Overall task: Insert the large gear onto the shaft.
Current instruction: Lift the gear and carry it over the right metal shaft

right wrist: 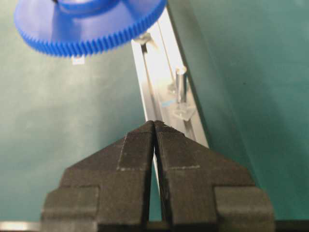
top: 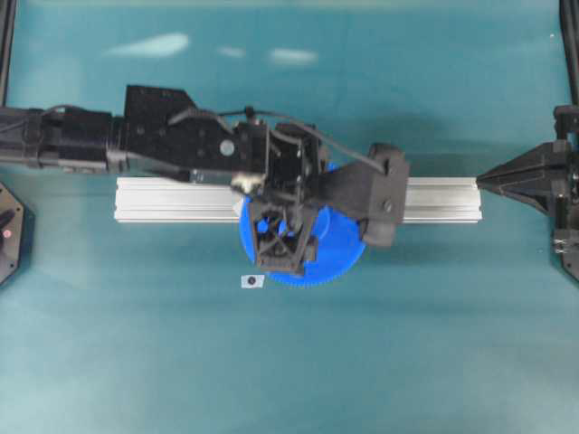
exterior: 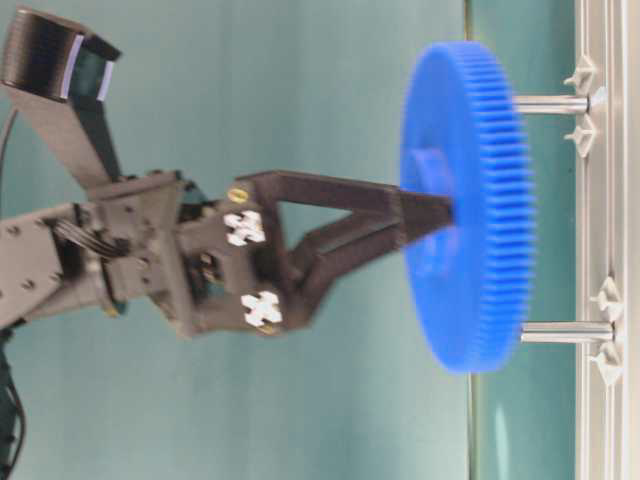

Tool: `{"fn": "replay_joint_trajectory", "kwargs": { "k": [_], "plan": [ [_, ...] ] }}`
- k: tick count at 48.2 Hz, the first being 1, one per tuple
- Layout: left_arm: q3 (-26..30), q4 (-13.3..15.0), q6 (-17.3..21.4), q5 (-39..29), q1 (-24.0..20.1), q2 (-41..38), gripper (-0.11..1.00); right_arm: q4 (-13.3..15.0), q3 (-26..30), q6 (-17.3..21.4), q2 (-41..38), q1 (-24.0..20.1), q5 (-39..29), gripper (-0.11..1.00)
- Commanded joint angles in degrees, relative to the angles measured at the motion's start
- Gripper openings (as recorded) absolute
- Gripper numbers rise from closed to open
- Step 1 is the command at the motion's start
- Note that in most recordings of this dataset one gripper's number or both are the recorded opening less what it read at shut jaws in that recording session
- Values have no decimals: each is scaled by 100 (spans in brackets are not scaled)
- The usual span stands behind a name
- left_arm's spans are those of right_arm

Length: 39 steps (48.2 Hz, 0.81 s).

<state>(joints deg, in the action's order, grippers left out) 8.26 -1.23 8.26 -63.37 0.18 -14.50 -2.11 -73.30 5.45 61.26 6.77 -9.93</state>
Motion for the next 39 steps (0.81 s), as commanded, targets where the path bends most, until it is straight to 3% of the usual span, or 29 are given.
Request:
{"fn": "replay_joint_trajectory", "kwargs": {
  "k": [1, 20, 39],
  "plan": [
    [387, -26, 88, -70, -79, 70, 76, 9, 53, 53, -26, 18, 26, 9],
    [1213, -26, 624, -334, -272, -519, 76, 9, 53, 44, -18, 18, 35, 9],
    [1846, -26, 686, -457, -422, -1063, 76, 9, 53, 44, 0, 18, 26, 9]
  ]
}}
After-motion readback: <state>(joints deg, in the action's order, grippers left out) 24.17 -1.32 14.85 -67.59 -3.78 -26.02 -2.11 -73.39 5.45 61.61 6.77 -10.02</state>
